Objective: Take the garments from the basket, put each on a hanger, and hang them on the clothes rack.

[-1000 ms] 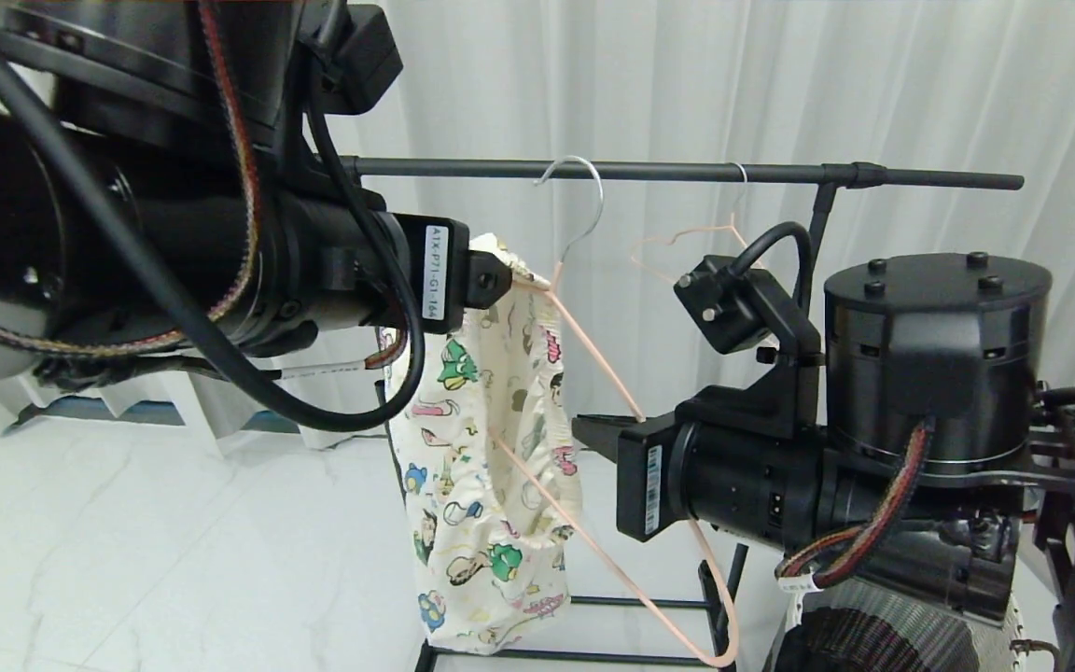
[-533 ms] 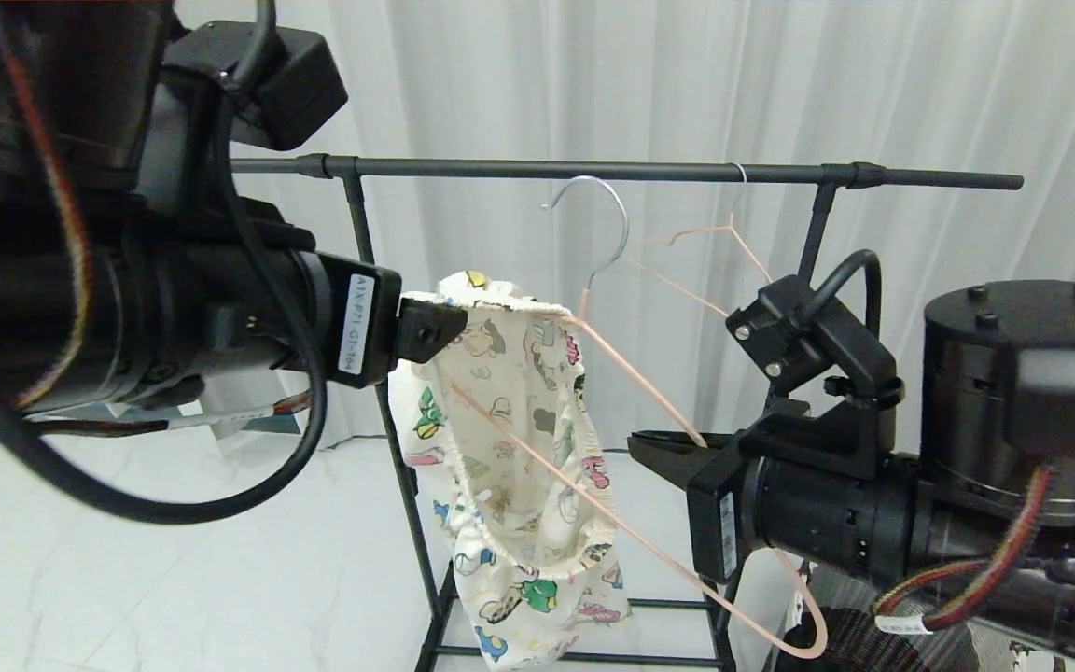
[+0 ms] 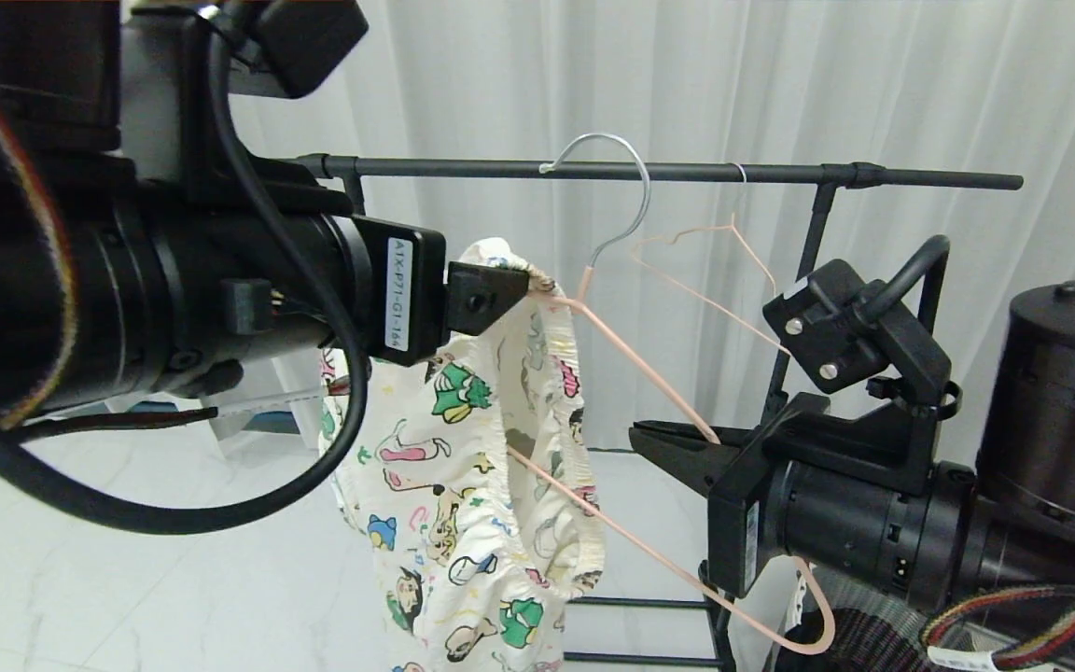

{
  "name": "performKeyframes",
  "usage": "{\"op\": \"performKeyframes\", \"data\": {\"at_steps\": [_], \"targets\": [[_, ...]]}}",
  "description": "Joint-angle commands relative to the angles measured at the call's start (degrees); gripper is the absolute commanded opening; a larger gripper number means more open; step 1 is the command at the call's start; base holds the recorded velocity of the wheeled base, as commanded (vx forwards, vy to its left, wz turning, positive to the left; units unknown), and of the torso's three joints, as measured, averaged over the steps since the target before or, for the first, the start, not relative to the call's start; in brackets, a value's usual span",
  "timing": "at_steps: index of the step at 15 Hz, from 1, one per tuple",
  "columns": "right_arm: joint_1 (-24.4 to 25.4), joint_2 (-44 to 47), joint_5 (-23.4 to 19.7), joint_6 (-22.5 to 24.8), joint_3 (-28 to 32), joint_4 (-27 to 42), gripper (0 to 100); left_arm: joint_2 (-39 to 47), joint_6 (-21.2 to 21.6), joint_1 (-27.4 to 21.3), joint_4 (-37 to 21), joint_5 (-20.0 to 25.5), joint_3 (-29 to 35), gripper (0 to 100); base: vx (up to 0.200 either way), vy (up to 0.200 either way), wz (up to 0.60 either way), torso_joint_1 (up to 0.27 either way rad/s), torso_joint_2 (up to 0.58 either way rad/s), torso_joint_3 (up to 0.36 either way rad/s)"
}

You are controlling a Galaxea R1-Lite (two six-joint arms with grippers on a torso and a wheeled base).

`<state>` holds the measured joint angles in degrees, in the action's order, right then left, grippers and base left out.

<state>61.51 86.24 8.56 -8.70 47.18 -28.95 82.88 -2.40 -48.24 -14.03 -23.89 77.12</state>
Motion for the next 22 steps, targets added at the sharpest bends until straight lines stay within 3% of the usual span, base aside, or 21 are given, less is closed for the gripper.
{"op": "performKeyframes", "data": {"at_steps": [1, 3, 7, 10, 12, 13, 15, 17, 18, 20, 22], "targets": [[0.19, 0.42, 0.06, 0.0, 0.11, -0.05, 0, 3.07, 0.03, -0.54, 0.06, -0.1, 0.31, 100, 0.0, 0.0, 0.0, 0.0, 0.0, 0.0], [-0.78, 0.51, 0.23, -0.08, 0.11, -0.14, 0, 2.28, 1.43, -2.12, -0.03, -0.1, -0.74, 100, 0.0, 0.0, 0.0, 0.0, 0.0, 0.0], [-3.24, 0.86, 0.14, -0.08, 0.37, -0.14, 0, -2.46, 10.75, -2.65, 0.06, 1.13, -7.42, 100, 0.0, 0.0, 0.0, 0.0, 0.0, 0.0], [-3.42, 0.25, 0.23, -0.08, -0.42, -0.14, 0, -4.05, 10.93, -2.65, 0.32, 2.18, -7.86, 100, 0.0, 0.0, 0.0, 0.0, 0.0, 0.0], [-3.86, -1.6, 0.06, 0.97, -2.09, -0.14, 0, -7.65, 10.93, -1.95, 0.32, 7.19, -8.48, 100, 0.0, 0.0, 0.0, 0.0, 0.0, 0.0], [-3.77, -3.44, -0.65, 1.94, -4.2, -0.05, 0, -9.06, 11.45, 1.74, 0.32, 9.92, -10.23, 100, 0.0, 0.0, 0.0, 0.0, 0.0, 0.0], [-3.68, -8.72, -6.01, 4.49, -10.79, -0.05, 0, -11.96, 18.31, 8.6, 0.41, 18.09, -15.86, 100, 0.0, 0.0, 0.0, 0.0, 0.0, 0.0], [-3.59, -12.76, -9.88, 8.0, -15.62, 0.3, 0, -14.94, 25.17, 9.65, 0.41, 29.25, -20.87, 100, 0.0, 0.0, 0.0, 0.0, 0.0, 0.0], [-2.71, -13.46, -10.49, 9.23, -17.03, 0.56, 0, -15.38, 28.59, 9.57, 0.41, 32.59, -23.33, 100, 0.0, 0.0, 0.0, 0.0, 0.0, 0.0], [-0.43, -13.46, -11.37, 10.37, -18.53, 0.56, 0, -14.86, 33.43, 9.13, 0.41, 35.58, -25.61, 100, 0.0, 0.0, 0.0, 0.0, 0.0, 0.0], [1.24, -12.94, -13.13, 12.4, -19.49, 0.48, 0, -13.98, 33.87, 7.63, 0.41, 36.55, -26.67, 100, 0.0, 0.0, 0.0, 0.0, 0.0, 0.0]]}}
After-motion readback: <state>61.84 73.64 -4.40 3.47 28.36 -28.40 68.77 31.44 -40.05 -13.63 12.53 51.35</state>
